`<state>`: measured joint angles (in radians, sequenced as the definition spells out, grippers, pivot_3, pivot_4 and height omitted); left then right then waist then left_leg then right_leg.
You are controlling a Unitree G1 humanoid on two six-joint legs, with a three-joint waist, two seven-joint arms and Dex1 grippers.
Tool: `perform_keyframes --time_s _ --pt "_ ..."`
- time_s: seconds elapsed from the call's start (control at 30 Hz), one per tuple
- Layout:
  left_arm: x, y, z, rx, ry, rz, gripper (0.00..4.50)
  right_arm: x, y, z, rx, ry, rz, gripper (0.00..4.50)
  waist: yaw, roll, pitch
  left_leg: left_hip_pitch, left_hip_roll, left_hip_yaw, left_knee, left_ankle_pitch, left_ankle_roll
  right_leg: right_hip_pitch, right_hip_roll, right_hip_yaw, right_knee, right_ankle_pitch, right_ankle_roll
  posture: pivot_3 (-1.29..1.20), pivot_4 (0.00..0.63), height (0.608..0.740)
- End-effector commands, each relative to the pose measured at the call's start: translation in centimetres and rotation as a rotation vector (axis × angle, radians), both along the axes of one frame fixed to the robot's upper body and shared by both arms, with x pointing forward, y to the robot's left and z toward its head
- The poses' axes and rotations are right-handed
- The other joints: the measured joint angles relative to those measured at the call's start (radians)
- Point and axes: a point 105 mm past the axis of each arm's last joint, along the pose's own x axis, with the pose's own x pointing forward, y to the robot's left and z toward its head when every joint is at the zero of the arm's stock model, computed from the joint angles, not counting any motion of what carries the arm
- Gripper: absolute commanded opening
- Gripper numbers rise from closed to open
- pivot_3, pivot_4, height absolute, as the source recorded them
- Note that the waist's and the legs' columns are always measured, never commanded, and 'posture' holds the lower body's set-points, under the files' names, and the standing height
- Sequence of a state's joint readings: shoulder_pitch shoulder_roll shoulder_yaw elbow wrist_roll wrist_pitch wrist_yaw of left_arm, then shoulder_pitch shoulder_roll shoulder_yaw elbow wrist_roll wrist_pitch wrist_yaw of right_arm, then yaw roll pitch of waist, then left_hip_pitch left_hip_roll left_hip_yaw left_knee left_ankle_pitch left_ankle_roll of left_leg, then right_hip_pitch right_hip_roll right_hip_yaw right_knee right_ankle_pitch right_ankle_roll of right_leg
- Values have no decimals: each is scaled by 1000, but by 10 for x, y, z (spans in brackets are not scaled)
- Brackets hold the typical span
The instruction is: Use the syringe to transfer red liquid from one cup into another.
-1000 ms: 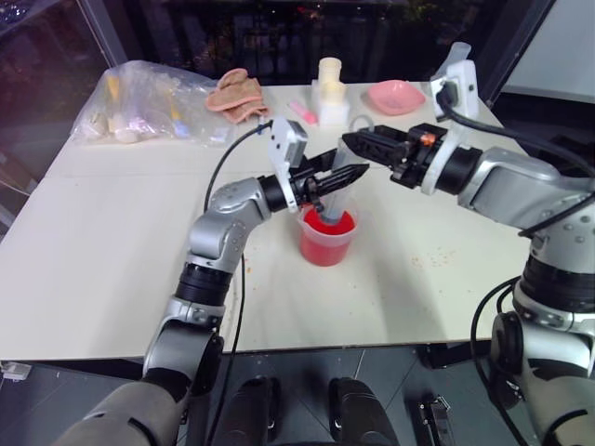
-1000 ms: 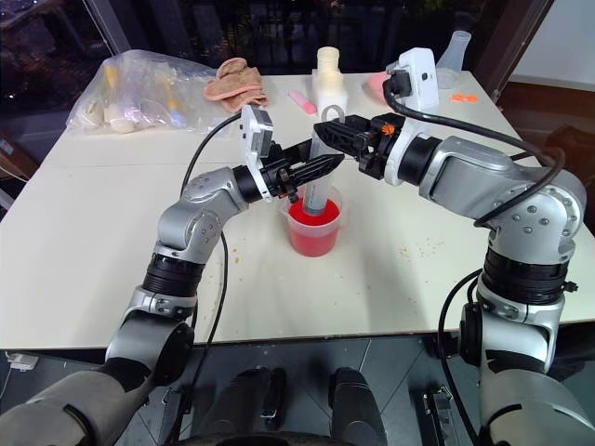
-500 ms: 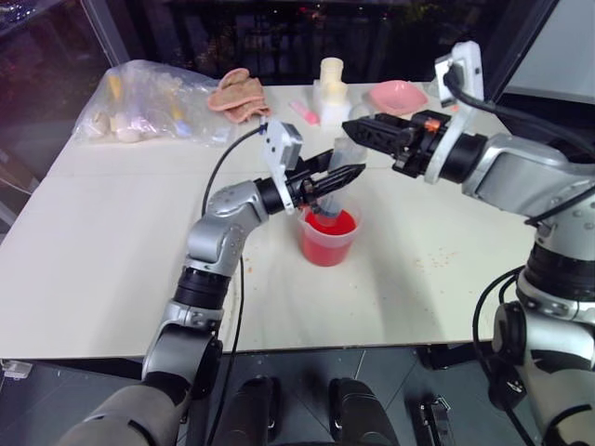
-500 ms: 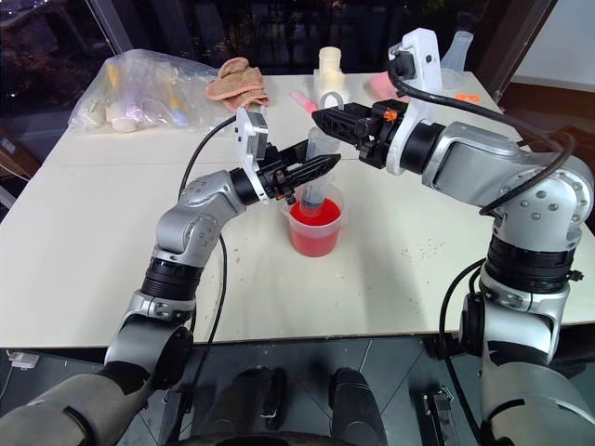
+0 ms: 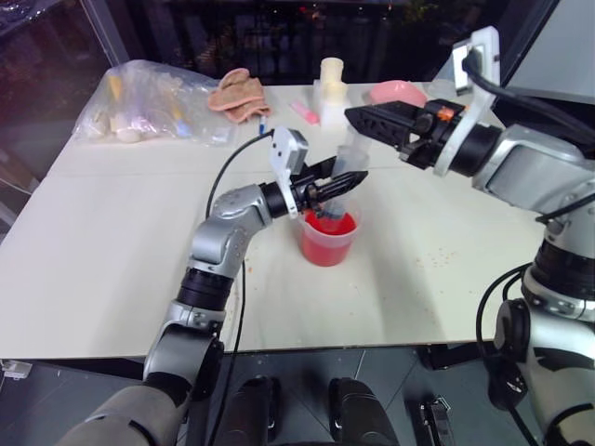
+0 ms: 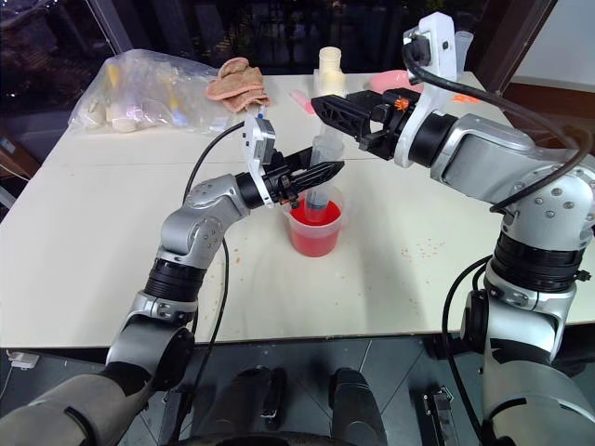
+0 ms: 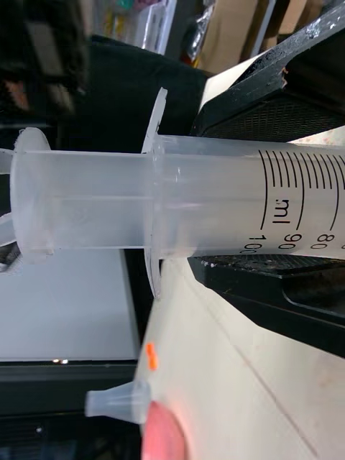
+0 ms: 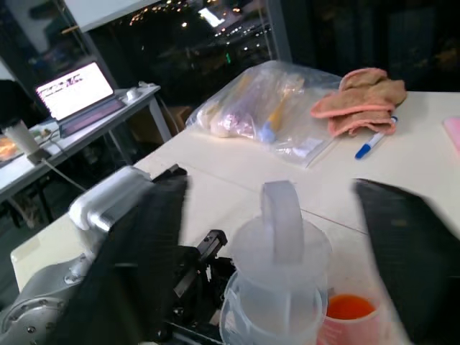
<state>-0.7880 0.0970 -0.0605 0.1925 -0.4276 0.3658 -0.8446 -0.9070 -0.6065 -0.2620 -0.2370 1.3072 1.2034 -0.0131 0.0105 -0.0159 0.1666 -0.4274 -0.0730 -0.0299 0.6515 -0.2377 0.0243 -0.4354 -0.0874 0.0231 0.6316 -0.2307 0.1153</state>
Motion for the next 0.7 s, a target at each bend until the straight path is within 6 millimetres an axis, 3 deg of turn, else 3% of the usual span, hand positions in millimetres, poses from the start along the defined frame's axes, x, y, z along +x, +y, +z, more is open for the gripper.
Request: perform_keyframes --time_s 0.03,0.1,0.27,0.47,0.53,0.7 --pt "-6 -2 30 -57 -77 -21 1516 -11 -3 15 11 -51 20 3671 0 0 0 0 0 0 0 0 0 0 0 0 0 0 0 0 150 740" --pt "-5 -2 36 -72 -83 -17 1516 -17 -4 17 13 -55 48 3671 0 0 0 0 0 0 0 0 0 0 0 0 0 0 0 0 150 740" --pt "-4 7 74 -196 -73 -1 1516 -35 -10 32 66 -108 111 3671 1 0 0 0 0 0 0 -1 1 1 0 0 -1 0 0 0 150 740" --pt "10 23 110 -269 -218 126 1516 -32 -21 38 91 -127 53 3671 0 0 0 0 0 0 0 -1 1 1 0 -1 -1 0 0 0 150 740" --pt "18 27 112 -273 -281 190 1516 -29 -23 37 89 -129 36 3671 1 0 0 0 0 0 0 -1 1 1 0 -1 -1 0 0 0 150 740" --pt "40 29 92 -274 -340 320 1516 -26 -18 30 33 -152 22 3671 3 0 0 0 0 1 0 -1 1 2 0 -1 -2 0 0 0 150 740"
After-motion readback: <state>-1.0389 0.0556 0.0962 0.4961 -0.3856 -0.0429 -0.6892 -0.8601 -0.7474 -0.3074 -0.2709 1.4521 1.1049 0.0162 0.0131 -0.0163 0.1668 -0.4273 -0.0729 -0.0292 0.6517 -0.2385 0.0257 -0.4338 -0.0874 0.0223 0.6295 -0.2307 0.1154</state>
